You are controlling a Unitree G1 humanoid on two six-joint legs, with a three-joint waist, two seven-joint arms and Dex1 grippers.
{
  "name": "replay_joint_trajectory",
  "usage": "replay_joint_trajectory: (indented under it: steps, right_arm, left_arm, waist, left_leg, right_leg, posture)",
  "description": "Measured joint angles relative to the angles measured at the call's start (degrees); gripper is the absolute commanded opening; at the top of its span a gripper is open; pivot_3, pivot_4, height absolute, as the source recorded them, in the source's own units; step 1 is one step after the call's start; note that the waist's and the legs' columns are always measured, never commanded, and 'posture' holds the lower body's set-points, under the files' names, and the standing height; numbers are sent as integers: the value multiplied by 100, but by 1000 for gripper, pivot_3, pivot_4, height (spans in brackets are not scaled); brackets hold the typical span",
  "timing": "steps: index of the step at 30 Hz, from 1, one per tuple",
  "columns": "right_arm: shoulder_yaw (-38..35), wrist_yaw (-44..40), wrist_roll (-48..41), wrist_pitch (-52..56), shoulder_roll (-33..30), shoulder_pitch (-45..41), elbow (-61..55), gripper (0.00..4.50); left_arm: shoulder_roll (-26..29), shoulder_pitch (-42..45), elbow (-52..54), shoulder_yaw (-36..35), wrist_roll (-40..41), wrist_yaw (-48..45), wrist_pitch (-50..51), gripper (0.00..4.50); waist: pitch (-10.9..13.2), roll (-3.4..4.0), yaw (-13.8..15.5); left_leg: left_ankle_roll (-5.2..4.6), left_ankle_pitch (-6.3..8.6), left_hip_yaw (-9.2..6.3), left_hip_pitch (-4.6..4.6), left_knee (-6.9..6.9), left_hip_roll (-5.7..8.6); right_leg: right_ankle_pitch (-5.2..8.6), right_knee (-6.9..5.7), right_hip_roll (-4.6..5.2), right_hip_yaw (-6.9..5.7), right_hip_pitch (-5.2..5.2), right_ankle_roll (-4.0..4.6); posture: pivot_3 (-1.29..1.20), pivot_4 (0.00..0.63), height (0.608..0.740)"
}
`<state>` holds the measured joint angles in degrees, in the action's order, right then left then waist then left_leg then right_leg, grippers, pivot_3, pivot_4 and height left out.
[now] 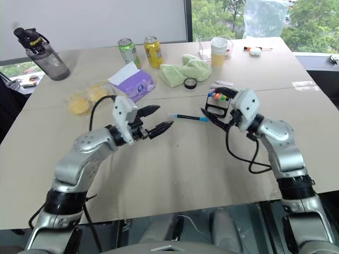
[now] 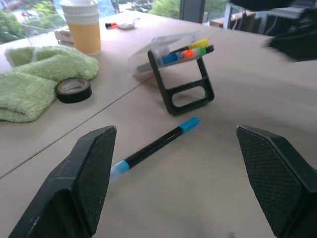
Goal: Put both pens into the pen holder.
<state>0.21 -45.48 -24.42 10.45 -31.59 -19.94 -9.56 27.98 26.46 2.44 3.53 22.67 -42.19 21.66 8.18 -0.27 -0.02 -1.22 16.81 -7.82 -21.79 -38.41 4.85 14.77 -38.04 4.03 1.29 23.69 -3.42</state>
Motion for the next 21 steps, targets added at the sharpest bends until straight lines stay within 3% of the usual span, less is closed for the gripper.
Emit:
replay_joint_trajectory:
  steps: [5,7,11,17,21]
  right_arm:
    - [-233,-270,-734,736,-270,853,-861,4350]
    - [-280,-132,-829,952,-245,1045,-1171,4350]
    - [-427,159,-1009,1207,-210,1263,-1652,4350]
    - [-806,327,-1465,1858,-582,2054,-2314,4350]
    - [-820,467,-1397,2066,-725,2292,-2409,4350]
  left_arm:
    - [-237,1411,-2460,272,-353,-1133,-825,4038]
    - [-484,2235,-3996,440,-608,-1793,-1261,4038]
    - [-780,3350,-6074,666,-1184,-2482,-2015,4038]
    - [-818,3967,-7482,1220,-2416,-2622,-3162,4038]
    - [-869,4087,-7666,1413,-2881,-2484,-3518,4038]
  waist:
    - [3,-2,-39]
    - [5,-7,-73]
    - [12,-18,-92]
    - [19,-30,-71]
    - [23,-37,-65]
  left_leg:
    - [-1,1,-1,-8,0,6]
    - [-2,0,-2,-10,-1,9]
    - [-2,1,-3,-10,1,9]
    - [-5,2,-5,-14,1,14]
    - [-5,2,-8,-14,-9,13]
  right_leg:
    - [0,7,1,-7,3,-1]
    - [0,5,-2,-11,3,-1]
    - [1,2,-15,-14,5,-2]
    - [1,4,-12,-16,5,-4]
    - [2,-5,-13,-17,3,-5]
  posture:
    - [0,150,740]
    - [0,150,740]
    - [0,150,740]
    - [0,150,740]
    - [0,150,740]
